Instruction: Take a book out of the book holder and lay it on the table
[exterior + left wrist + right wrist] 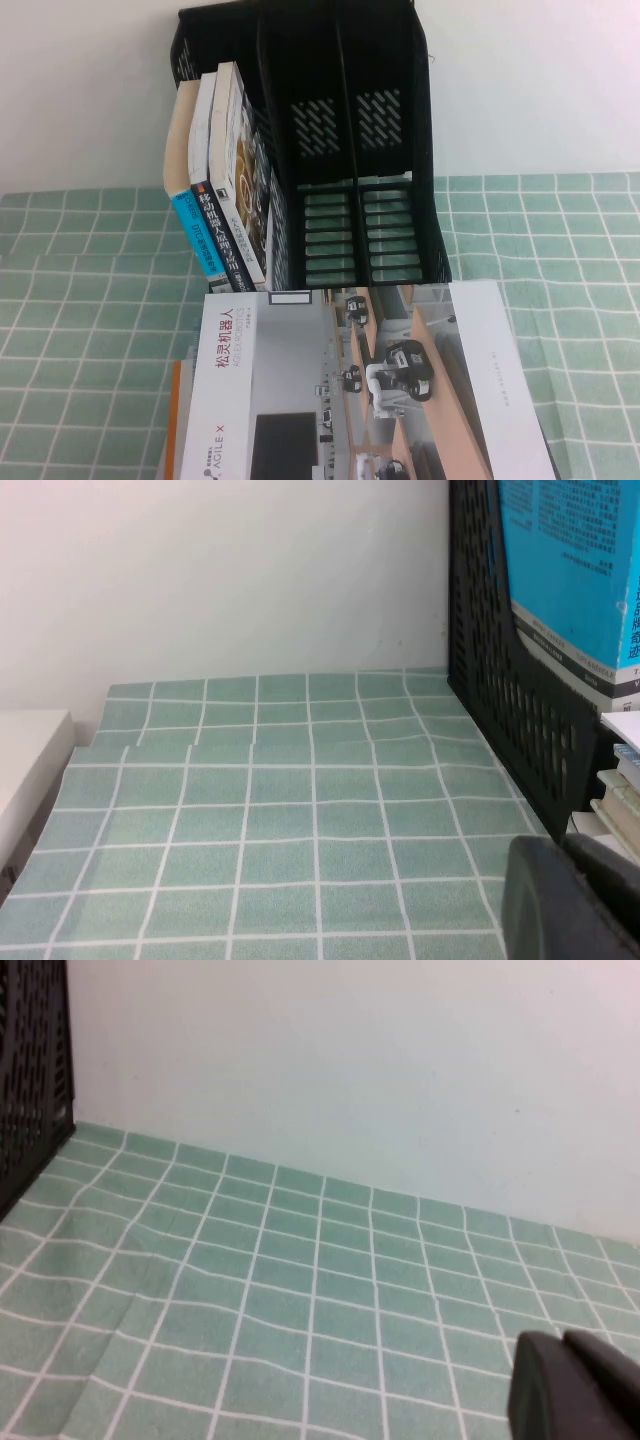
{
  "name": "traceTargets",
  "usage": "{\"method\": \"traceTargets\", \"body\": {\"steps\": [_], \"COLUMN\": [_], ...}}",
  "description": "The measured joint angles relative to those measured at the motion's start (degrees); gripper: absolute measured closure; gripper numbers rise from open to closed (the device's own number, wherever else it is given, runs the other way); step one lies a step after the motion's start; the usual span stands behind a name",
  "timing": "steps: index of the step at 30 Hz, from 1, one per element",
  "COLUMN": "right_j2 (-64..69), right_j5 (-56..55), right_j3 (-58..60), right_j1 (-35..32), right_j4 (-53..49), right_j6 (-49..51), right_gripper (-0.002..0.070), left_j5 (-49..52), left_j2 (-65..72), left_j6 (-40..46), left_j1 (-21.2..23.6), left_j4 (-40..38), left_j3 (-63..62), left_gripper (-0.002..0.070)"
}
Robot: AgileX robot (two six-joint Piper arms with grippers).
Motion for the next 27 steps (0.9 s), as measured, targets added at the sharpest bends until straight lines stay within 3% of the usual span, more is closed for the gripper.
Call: {"method": "traceTargets", "body": {"steps": [6,12,18,27], "right_j2": [0.0,0.0,0.0,0.0], "right_j5": [-0.88,-6.23,-15.26,-27.41], "right_j3": [0.0,0.0,0.0,0.0], "right_j1": [0.0,0.0,0.0,0.0], "right_j4": [0.0,0.0,0.37,0.7], "right_j6": [0.0,3.56,10.87,11.23], "right_gripper": [0.0678,0.0678,0.0678,0.0678], "left_j5": [-0.21,-6.58,-18.61,-38.42], "left_j2": [0.0,0.0,0.0,0.0], "left_j6": [0.0,-0.7,-4.43,-14.29], "left_j1": [0.0,0.0,0.0,0.0], "left_j4": [0.0,-0.25,-0.87,-1.72], "left_j3": [0.0,0.11,0.3,0.3], "left_gripper": [0.0678,0.0678,0.0678,0.0678]}}
